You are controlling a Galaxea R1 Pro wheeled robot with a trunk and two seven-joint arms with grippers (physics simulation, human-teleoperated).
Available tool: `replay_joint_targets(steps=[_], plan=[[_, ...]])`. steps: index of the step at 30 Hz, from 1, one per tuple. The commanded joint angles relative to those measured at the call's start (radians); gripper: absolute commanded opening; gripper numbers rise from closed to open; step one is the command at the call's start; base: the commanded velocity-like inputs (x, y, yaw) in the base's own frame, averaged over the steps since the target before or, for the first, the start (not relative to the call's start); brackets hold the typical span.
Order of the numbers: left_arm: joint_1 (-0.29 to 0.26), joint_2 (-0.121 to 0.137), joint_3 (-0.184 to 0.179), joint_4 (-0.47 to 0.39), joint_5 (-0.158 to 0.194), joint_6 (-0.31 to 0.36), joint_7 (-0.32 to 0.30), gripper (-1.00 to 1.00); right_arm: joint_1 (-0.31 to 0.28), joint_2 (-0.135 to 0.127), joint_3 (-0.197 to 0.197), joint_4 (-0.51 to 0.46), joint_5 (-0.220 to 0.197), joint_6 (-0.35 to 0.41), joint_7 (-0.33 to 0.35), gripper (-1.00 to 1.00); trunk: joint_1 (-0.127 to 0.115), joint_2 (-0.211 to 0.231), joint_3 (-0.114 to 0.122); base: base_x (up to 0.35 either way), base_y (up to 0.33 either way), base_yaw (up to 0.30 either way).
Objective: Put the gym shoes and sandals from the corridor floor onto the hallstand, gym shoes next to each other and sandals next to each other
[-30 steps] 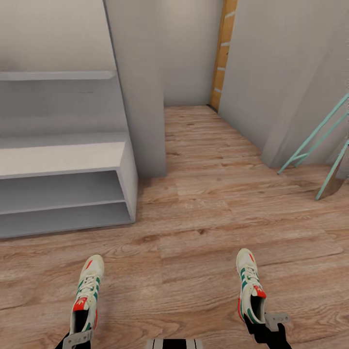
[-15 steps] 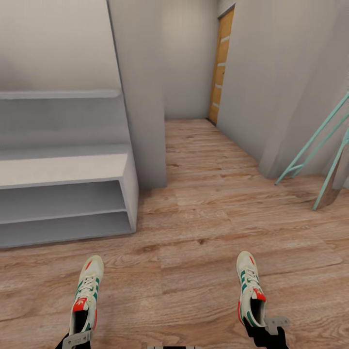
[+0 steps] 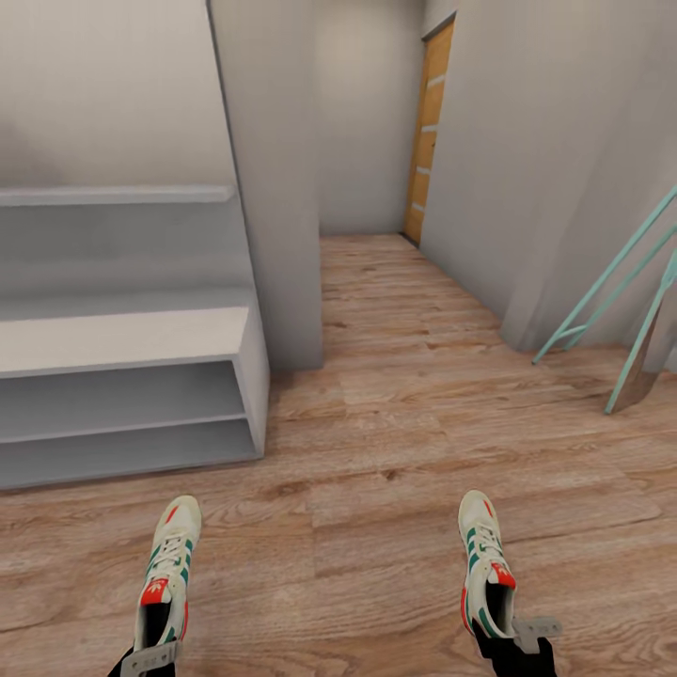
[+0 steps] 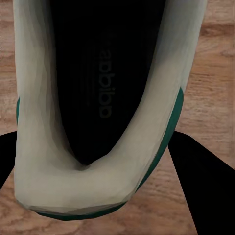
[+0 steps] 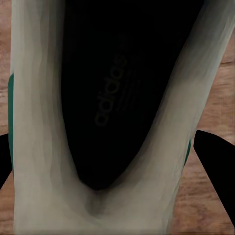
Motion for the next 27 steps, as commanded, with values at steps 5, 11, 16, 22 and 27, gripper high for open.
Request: replay_joint_targets(steps=[5,11,16,22,27], plan=[[-0.001,0.0,0.009,0.012,-0.01,-0.005,-0.005,-1.0,-0.001,0.0,-0.01,0.004,0.01,-0.004,0.003,-1.0,-0.012,0.021,0.009,0.0,0.0,0.0],[-0.001,0.0,0.008,0.014,-0.009,-0.006,-0.005,-1.0,-0.001,-0.002,-0.011,0.003,0.009,-0.005,0.003,-1.0,-0.012,0.021,0.009,0.105,0.0,0.0],[-0.001,0.0,0.008,0.014,-0.01,-0.009,-0.005,-1.0,-0.001,-0.003,-0.012,0.001,0.008,-0.005,0.003,-1.0,-0.012,0.021,0.009,0.072,0.0,0.0],[0.001,-0.001,0.008,0.015,-0.01,-0.048,-0.005,-1.0,-0.001,-0.002,-0.012,0.001,0.008,-0.005,0.003,-1.0,-0.012,0.021,0.009,0.003,0.178,0.056],[0.001,-0.001,0.009,0.015,-0.01,-0.051,-0.005,-1.0,-0.001,-0.001,-0.012,0.001,0.009,-0.005,0.003,-1.0,-0.012,0.021,0.009,-0.055,0.294,0.244]])
